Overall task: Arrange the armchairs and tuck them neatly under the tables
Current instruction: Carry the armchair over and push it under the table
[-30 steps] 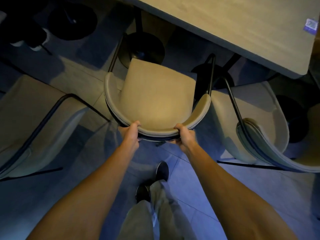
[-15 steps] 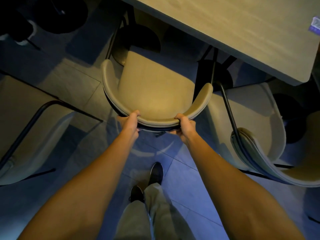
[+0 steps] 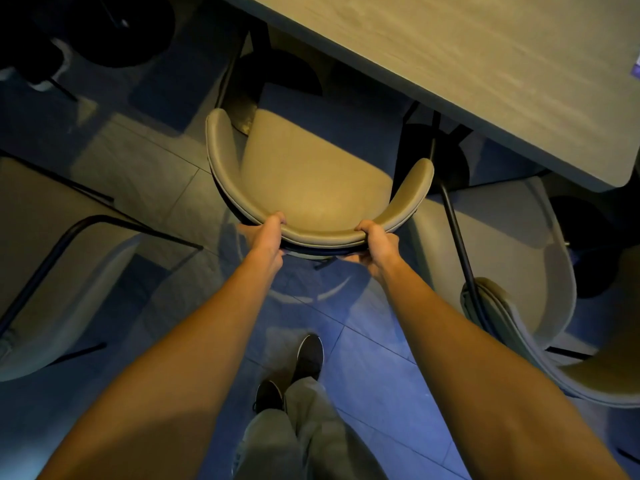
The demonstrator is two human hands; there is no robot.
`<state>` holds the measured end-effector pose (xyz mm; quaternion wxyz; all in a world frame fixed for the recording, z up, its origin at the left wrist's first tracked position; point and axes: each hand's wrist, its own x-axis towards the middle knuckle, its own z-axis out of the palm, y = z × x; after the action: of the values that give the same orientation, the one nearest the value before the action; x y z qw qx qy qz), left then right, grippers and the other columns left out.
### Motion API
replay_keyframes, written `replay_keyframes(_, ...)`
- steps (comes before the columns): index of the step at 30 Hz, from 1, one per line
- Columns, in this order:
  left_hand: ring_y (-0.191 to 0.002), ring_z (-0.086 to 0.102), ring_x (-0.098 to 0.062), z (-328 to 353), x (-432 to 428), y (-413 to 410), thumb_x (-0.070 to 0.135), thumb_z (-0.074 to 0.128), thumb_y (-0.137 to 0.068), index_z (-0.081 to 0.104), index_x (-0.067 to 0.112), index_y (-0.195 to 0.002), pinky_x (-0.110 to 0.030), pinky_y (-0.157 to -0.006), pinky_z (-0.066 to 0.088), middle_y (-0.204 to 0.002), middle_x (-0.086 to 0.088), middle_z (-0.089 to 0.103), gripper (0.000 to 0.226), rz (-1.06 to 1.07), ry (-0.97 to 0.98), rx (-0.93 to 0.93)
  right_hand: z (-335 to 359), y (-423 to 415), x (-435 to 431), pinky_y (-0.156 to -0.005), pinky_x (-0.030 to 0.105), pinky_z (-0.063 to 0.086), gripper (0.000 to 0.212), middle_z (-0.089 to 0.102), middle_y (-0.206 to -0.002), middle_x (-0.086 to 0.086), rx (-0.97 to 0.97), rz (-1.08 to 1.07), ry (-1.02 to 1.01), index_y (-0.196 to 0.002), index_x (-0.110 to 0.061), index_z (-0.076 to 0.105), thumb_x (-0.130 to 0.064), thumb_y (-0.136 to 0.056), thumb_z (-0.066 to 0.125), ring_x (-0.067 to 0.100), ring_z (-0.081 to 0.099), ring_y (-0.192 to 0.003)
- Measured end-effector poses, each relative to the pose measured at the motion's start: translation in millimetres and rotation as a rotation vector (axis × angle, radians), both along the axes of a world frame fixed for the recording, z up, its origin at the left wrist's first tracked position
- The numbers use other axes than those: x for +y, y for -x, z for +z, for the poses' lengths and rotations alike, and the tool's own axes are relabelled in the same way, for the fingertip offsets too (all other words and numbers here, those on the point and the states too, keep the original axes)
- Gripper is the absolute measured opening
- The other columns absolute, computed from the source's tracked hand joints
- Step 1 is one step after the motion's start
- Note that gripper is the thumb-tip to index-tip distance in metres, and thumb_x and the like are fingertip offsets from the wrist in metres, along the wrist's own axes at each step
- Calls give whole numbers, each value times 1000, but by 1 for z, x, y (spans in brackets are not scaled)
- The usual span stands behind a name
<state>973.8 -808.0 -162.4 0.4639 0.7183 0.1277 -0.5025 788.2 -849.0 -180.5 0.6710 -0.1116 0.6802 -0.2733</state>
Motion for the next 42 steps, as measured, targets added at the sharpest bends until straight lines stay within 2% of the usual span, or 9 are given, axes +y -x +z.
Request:
replay_keyframes(2, -106, 66, -26, -14, -4, -2, 18, 66, -53, 45, 17, -136, -45, -62, 62, -127, -8, 65, 85, 18, 1, -23, -1, 1, -6, -62, 57, 63, 84, 62, -131, 29, 7, 8, 3, -137, 3, 46, -14, -60, 74, 43, 75, -98)
replay_keyframes(6, -115, 57, -28, 10, -13, 9, 10, 67, -74, 31, 17, -146, -57, -86, 58, -129, -4, 54, 80, 5, 1, -43, 0, 6, -19, -62, 58, 63, 84, 62, -131, 29, 27, 35, 13, -137, 2, 46, -14, -60, 74, 44, 75, -97)
replay_keyframes(9, -115, 55, -28, 8, -21, 12, 10, 66, -79, 30, 19, -137, -58, -89, 57, -126, -4, 51, 69, -4, -6, -26, 0, 10, -30, -62, 58, 63, 86, 62, -130, 31, 33, 47, 25, -139, 4, 45, -15, -60, 72, 44, 75, -94)
replay_keyframes(19, -112, 59, -31, -9, -46, 24, 17, 65, -71, 16, 13, -155, -54, -99, 53, -134, -12, 56, 97, 8, -45, -28, -3, 22, -60, -63, 60, 63, 87, 62, -131, 35, 65, 87, 33, -140, 7, 43, -12, -60, 70, 47, 75, -92)
replay_keyframes(27, -115, 58, -27, -9, -43, 18, 19, 67, -78, 10, 14, -157, -54, -96, 55, -133, -5, 53, 98, -60, -34, -15, -7, 24, -61, -65, 62, 63, 91, 64, -129, 34, 56, 102, 17, -140, 7, 45, -14, -56, 72, 46, 76, -92)
replay_keyframes(32, -122, 60, -28, -6, -25, 8, 36, 76, -72, 26, 17, -150, -48, -96, 57, -141, -6, 53, 94, -153, 12, 18, 3, 22, -49, -68, 56, 65, 53, 74, -114, 28, 83, 119, 39, -128, 7, 57, -16, -83, 72, 38, 77, -89)
replay_keyframes(35, -121, 61, -29, -6, -13, -2, 44, 79, -74, 34, 16, -148, -40, -87, 59, -143, -10, 52, 91, -214, 43, 29, 7, 20, -35, -68, 50, 66, 36, 74, -100, 20, 85, 86, 63, -115, 3, 61, -22, -91, 70, 36, 74, -89)
replay_keyframes(39, -93, 59, -20, 5, 16, -20, 38, 67, -90, 30, 20, -154, -36, -83, 57, -117, -10, 56, 76, -202, 100, 40, 16, 9, -4, -69, 42, 66, 67, 70, -117, 23, 43, 9, 110, -139, 3, 54, -30, -85, 78, 33, 72, -97)
replay_keyframes(42, -110, 60, -27, 18, 53, -42, 37, 58, -97, 35, 20, -154, -41, -92, 55, -128, -13, 55, 64, -165, 109, 36, 33, -13, 26, -68, 37, 65, 78, 60, -104, 18, 64, 73, 117, -142, 1, 51, -36, -79, 81, 31, 67, -97)
